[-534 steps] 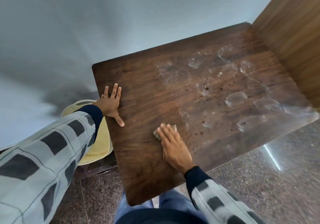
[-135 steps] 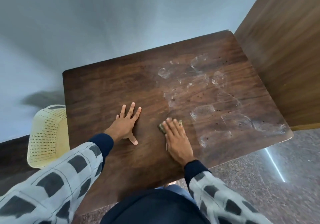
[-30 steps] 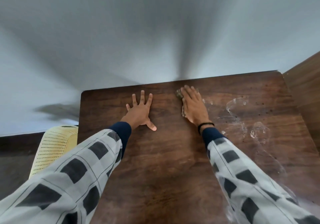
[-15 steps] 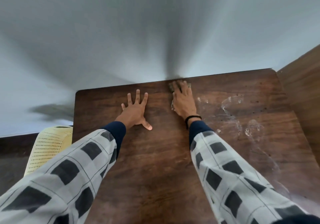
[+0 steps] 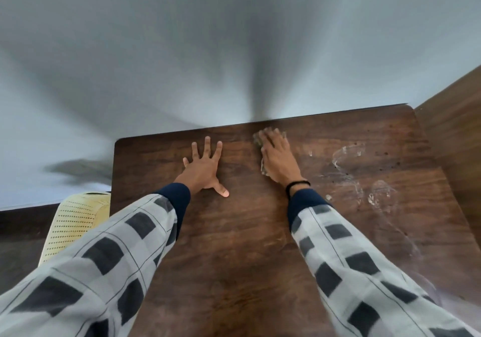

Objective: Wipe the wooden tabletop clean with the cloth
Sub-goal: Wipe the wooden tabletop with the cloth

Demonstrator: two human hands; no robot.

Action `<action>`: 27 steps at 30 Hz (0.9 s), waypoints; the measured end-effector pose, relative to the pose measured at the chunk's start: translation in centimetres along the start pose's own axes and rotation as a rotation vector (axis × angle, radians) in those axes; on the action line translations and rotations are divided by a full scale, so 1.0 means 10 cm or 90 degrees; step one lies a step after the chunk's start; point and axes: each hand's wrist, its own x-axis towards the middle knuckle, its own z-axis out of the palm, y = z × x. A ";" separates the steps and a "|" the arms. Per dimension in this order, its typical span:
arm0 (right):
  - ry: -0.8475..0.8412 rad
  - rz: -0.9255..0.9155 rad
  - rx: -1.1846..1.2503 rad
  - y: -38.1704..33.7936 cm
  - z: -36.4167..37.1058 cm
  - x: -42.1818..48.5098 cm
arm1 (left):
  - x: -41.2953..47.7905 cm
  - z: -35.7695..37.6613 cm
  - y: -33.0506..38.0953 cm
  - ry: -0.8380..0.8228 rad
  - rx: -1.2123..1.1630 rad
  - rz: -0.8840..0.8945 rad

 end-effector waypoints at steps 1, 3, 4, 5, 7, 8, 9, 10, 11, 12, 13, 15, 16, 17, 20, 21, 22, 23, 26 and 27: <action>-0.012 -0.059 -0.014 0.06 -0.01 -0.14 | 0.00 0.00 0.00 -0.002 0.001 0.002; -0.007 -0.082 -0.029 0.30 -0.11 -0.21 | 0.00 0.01 0.00 0.001 0.002 0.000; 0.002 -0.039 -0.032 0.40 -0.14 -0.14 | 0.00 0.00 0.00 -0.001 0.001 -0.001; 0.012 0.029 -0.030 0.47 -0.17 -0.06 | 0.00 0.01 0.01 -0.005 -0.002 -0.001; 0.039 0.135 -0.010 0.45 -0.17 0.08 | 0.01 0.01 0.01 0.000 -0.007 0.002; 0.046 0.138 -0.013 0.35 -0.14 0.08 | 0.01 0.01 0.01 0.001 -0.006 0.004; 0.044 0.107 -0.017 0.24 -0.09 0.00 | 0.02 0.01 0.00 0.003 -0.006 0.005; 0.032 0.053 -0.018 0.15 -0.05 -0.16 | 0.02 0.01 -0.02 0.007 -0.007 0.004; 0.011 -0.010 -0.022 0.10 -0.01 -0.39 | 0.02 0.01 -0.02 0.010 -0.006 0.004; -0.001 -0.061 -0.025 0.11 0.00 -0.64 | 0.01 0.02 -0.02 0.008 -0.003 0.005; -0.009 -0.089 -0.024 0.17 -0.03 -0.83 | 0.00 0.04 -0.02 0.006 -0.001 0.006; -0.016 -0.072 -0.026 0.36 -0.11 -0.89 | 0.00 0.02 0.00 -0.002 -0.005 0.001; -0.009 -0.029 -0.027 0.41 -0.14 -0.79 | 0.00 0.01 0.00 -0.003 -0.010 -0.002; 0.005 0.016 -0.025 0.43 -0.15 -0.63 | 0.01 -0.01 -0.02 -0.001 -0.012 -0.005; 0.027 0.108 -0.014 0.25 -0.10 -0.43 | 0.00 0.00 0.00 -0.003 -0.008 -0.004; 0.026 0.086 -0.014 0.18 -0.04 -0.53 | 0.00 0.00 0.00 -0.002 -0.007 -0.003; 0.012 0.044 -0.013 0.12 0.01 -0.71 | -0.01 0.00 0.00 0.001 -0.006 -0.003; -0.004 -0.004 -0.016 0.08 0.03 -0.95 | -0.01 0.00 0.00 0.001 -0.007 -0.004; -0.018 -0.047 -0.007 0.27 -0.08 -1.44 | -0.02 0.00 0.00 0.001 -0.007 -0.004; -0.012 -0.013 0.000 0.36 -0.12 -1.41 | -0.02 -0.01 0.00 0.001 -0.006 -0.005</action>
